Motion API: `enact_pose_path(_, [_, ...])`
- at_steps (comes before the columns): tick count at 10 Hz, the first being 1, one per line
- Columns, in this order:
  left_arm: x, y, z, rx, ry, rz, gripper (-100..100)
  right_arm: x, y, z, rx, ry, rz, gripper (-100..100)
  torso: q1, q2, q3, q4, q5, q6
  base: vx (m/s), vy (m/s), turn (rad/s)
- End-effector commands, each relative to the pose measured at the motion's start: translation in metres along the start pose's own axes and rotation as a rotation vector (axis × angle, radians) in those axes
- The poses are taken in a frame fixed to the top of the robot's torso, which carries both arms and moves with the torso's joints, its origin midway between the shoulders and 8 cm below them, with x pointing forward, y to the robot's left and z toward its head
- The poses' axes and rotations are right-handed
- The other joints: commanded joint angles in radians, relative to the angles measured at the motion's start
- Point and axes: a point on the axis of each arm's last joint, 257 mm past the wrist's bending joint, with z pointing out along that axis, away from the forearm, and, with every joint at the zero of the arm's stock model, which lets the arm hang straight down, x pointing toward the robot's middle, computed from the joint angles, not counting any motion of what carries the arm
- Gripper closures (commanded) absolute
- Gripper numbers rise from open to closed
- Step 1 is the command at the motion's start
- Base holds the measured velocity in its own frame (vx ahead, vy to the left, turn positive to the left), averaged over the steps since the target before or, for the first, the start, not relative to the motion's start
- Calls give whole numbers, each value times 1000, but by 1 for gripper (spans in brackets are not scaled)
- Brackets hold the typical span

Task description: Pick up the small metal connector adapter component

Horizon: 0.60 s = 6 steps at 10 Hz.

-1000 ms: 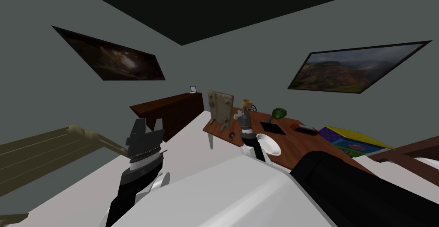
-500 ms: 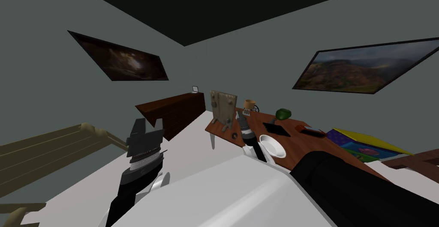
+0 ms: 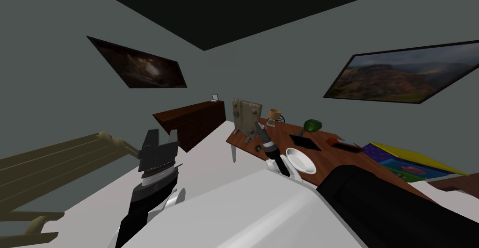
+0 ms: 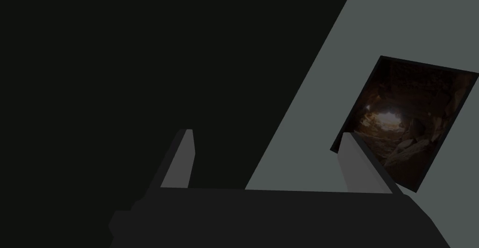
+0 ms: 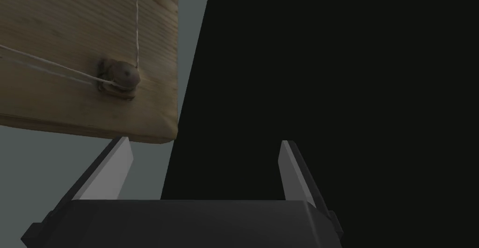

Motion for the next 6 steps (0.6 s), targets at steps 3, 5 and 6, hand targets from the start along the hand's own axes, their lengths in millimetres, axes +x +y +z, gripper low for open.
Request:
enact_pose_path(3, [0,0,0,0,0,0,0,11,-12,-3,4,49,-145,-100,0,0,0,0,0,0,-2,32,33])
enact_pose_path(5, [0,0,0,0,0,0,0,19,-20,-6,5,82,-238,-100,0,0,0,0,0,0,-1,38,37])
enact_pose_path(6, [0,0,0,0,0,0,0,27,-29,-9,7,116,-318,-100,0,0,0,0,0,0,0,35,42])
